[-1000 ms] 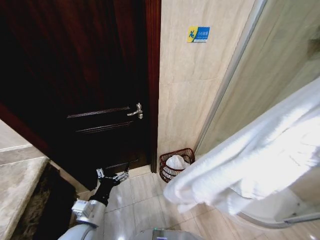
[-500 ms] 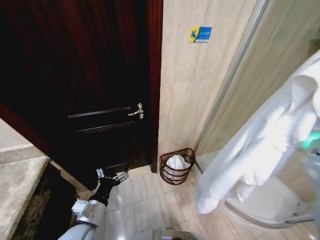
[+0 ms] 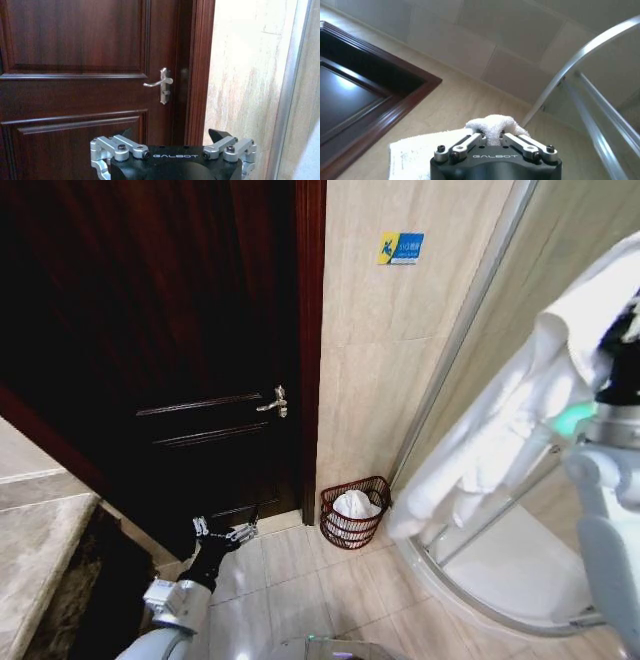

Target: Discard the used towel into the hamper.

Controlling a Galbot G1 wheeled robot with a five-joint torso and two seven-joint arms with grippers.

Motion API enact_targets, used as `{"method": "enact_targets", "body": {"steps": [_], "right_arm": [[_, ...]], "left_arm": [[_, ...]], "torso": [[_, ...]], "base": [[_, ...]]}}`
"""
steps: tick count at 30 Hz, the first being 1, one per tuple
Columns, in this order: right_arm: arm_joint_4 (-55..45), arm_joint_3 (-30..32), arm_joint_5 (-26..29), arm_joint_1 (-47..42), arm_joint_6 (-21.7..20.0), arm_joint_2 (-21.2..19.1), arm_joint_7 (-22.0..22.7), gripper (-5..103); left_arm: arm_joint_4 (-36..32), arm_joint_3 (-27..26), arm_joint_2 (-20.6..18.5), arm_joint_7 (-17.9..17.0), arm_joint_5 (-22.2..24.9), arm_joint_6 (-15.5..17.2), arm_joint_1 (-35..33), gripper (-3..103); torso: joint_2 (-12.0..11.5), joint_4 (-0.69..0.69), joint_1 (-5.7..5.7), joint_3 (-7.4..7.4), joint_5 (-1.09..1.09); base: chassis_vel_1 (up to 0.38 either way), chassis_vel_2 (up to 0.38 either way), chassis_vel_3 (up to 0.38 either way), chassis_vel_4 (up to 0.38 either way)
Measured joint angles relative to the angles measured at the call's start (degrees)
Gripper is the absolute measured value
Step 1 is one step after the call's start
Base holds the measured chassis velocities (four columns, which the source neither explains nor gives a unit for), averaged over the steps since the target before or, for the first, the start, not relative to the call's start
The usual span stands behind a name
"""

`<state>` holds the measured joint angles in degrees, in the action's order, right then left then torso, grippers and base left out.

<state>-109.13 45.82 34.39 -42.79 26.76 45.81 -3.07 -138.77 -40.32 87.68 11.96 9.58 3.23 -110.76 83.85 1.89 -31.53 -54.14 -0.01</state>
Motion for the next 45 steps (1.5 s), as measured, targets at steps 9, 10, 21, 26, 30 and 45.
{"method": "enact_targets", "body": {"steps": [9, 10, 21, 26, 30, 45], "right_arm": [[10.6, -7.0, 0.0, 11.9, 1.3, -0.2, -1.8, 5], [11.6, -8.1, 0.2, 12.9, 1.7, 0.3, -2.0, 5], [18.5, -15.8, 0.2, 21.3, 4.8, 7.4, -3.2, 5], [21.4, -17.6, -0.7, 24.7, 5.2, 9.7, -3.6, 5], [24.7, -19.4, -1.7, 28.5, 5.9, 11.7, -3.8, 5], [30.5, -22.3, -3.9, 31.3, 7.5, 16.9, -4.7, 5]], "left_arm": [[0.0, 0.0, 0.0, 0.0, 0.0, 0.0, 0.0, 100], [0.0, 0.0, 0.0, 0.0, 0.0, 0.0, 0.0, 100], [0.0, 0.0, 0.0, 0.0, 0.0, 0.0, 0.0, 100], [0.0, 0.0, 0.0, 0.0, 0.0, 0.0, 0.0, 100], [0.0, 0.0, 0.0, 0.0, 0.0, 0.0, 0.0, 100], [0.0, 0.0, 0.0, 0.0, 0.0, 0.0, 0.0, 100]], "torso": [[0.0, 0.00, 0.00, 0.00, 0.02], [0.0, 0.00, 0.00, 0.00, 0.02], [0.0, 0.01, 0.00, 0.00, 0.00], [0.0, -0.02, 0.01, 0.00, 0.02], [0.0, 0.00, 0.01, 0.01, -0.02], [0.0, 0.00, 0.01, 0.01, -0.01]], "base": [[0.000, 0.000, 0.000, 0.000], [0.000, 0.000, 0.000, 0.000], [0.000, 0.000, 0.000, 0.000], [0.000, 0.000, 0.000, 0.000], [0.000, 0.000, 0.000, 0.000], [0.000, 0.000, 0.000, 0.000]]}}
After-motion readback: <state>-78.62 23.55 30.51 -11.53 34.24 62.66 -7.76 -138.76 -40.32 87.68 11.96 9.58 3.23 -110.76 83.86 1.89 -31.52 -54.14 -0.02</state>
